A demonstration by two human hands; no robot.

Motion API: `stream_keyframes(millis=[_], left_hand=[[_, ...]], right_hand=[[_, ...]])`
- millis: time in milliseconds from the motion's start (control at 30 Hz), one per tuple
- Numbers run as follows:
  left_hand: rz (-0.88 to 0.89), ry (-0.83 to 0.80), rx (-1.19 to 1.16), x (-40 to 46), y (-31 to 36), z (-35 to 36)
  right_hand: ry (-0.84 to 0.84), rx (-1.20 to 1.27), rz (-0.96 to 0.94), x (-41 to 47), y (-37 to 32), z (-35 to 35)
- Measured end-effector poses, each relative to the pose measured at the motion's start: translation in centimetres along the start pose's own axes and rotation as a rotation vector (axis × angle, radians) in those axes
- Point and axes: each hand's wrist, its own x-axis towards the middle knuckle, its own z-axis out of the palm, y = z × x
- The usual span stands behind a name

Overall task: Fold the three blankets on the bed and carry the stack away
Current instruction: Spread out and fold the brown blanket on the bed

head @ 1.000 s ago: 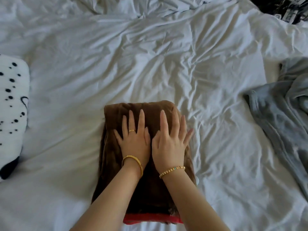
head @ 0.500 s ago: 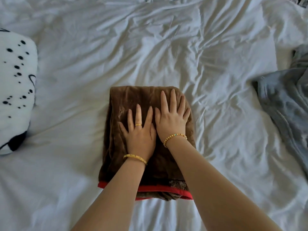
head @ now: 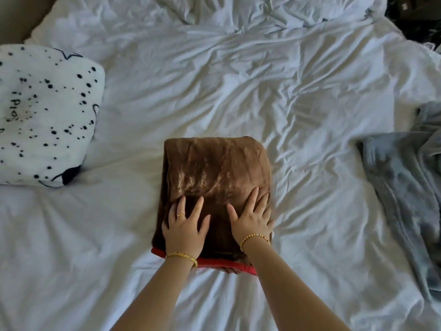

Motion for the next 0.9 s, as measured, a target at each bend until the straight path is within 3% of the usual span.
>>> stream_keyframes(millis=[100,133,233,300,400,600,767,900], left_hand=[[-0.198,0.229,-0.304,2.5,-0.9,-2.9],[-0.322,0.199,-0.385,3.4,-1.5,-3.7],[-0.542,-0.150,-0.736,5.4,-2.4,-5.0],[-0.498,-0.292,-0.826,5.7,-2.1,-5.2],[-0.427,-0.341,-0.882,5.5,-2.0,-5.6],[-0.453,-0.593,-1.186,6.0,-1.5,-9.1],[-0.302,-0.536,-1.139,7.8,-4.2,-15.3],[-0.198,-0.398,-1.068,10.0,-10.9,-22.6]], right_hand=[[-0.062,0.236,0.020,0.7,0.8,-1.9],[-0.091,0.340,0.052,1.1,1.1,-2.5],[-0.172,0.609,0.114,2.6,1.8,-4.2],[-0.235,0.692,0.130,3.2,2.1,-5.0],[-0.321,0.757,0.116,3.5,2.6,-5.9],[-0.536,1.110,0.139,2.4,1.1,-8.4],[-0.617,1.370,0.094,-0.5,-4.2,-8.6],[-0.655,1.514,0.056,-3.6,-13.8,-6.8]])
